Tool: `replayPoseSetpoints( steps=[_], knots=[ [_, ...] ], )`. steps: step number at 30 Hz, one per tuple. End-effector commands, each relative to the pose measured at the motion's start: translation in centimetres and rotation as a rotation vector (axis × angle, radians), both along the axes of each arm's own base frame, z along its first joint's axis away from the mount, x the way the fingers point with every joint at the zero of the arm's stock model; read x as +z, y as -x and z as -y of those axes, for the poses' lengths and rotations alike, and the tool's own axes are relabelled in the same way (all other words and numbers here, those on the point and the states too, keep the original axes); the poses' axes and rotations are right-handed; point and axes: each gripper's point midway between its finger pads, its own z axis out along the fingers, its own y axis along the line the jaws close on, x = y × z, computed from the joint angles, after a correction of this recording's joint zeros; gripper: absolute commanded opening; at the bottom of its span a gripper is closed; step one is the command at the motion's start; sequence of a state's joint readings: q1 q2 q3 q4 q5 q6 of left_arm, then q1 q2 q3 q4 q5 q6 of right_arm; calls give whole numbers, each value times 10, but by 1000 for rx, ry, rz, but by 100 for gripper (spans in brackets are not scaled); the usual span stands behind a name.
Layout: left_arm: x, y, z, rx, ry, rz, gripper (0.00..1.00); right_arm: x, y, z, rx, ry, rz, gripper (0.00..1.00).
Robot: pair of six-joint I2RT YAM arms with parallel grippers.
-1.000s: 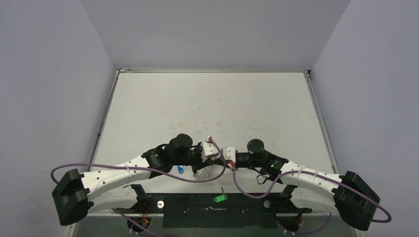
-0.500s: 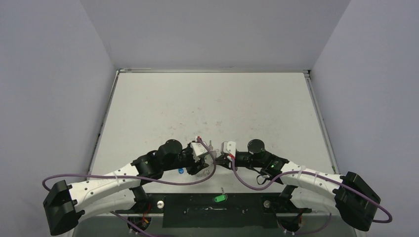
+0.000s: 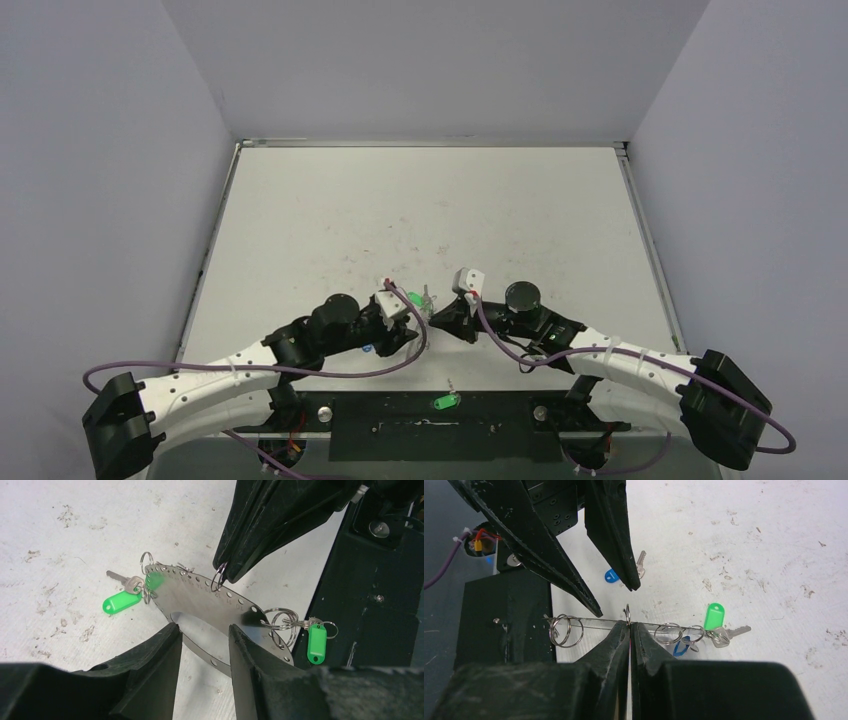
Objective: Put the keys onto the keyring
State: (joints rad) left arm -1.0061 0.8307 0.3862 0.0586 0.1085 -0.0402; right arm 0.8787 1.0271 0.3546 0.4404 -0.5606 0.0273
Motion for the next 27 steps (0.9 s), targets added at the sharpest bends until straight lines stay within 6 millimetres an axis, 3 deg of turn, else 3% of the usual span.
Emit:
replayPoseSetpoints(
  steps=[1,12,20,27],
  knots=[
    [22,-7,12,8,95,37,37,35,-6,-11,-17,-113,23,0],
    [10,-10,6,50,90,25,37,36,1,-21,29,-149,-52,0],
    [1,-13,-1,88,76,21,38,24,1,-25,18,-110,-145,0],
    [-2,-13,-1,92,84,23,38,40,5,-28,44,-167,-140,0]
  ],
)
